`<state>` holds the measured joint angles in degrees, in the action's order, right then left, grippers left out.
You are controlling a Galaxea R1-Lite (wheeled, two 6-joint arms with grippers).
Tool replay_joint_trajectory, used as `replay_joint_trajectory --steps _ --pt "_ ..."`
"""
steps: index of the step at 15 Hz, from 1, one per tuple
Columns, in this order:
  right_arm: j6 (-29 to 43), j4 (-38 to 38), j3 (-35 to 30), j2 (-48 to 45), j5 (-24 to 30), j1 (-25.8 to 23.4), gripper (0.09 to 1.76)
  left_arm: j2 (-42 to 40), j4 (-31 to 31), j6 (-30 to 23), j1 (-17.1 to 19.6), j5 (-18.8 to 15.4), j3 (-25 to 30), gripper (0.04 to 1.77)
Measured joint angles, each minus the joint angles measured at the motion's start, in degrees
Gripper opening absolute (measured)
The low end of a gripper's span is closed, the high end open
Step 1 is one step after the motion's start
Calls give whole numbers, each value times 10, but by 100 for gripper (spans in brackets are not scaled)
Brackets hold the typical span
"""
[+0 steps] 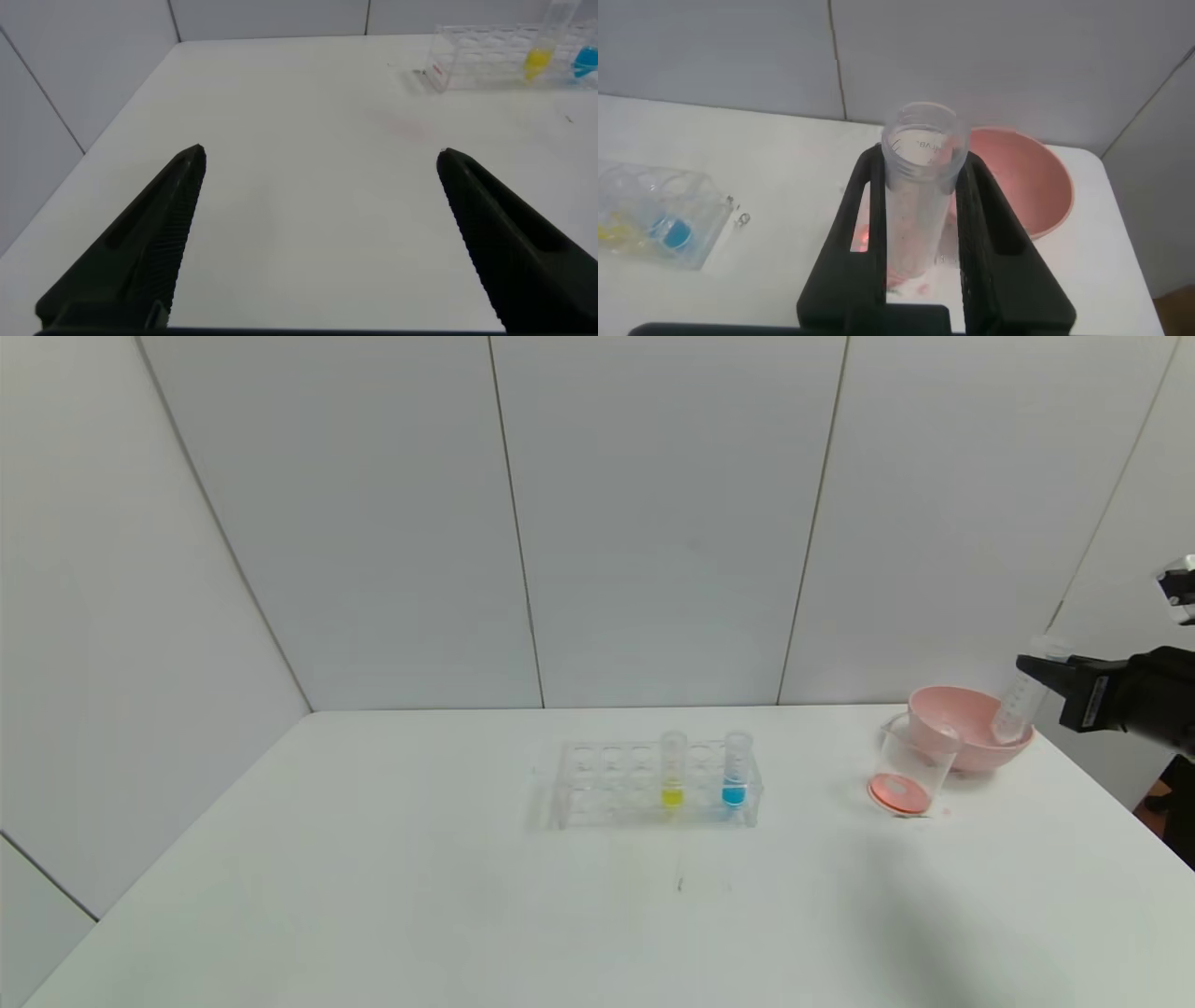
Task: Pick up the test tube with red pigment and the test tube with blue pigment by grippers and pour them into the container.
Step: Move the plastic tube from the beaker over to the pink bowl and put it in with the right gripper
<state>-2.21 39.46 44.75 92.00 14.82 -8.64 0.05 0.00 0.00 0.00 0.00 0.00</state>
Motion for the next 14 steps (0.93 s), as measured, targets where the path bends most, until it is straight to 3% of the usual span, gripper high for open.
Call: replay_joint_trajectory --steps 4,10,14 --pt "0 77 65 119 1 -33 50 0 0 0 0 0 0 176" --pt "-5 87 205 278 -10 -60 50 0 0 0 0 0 0 176" --pt "-17 84 255 330 -11 -75 50 0 0 0 0 0 0 176"
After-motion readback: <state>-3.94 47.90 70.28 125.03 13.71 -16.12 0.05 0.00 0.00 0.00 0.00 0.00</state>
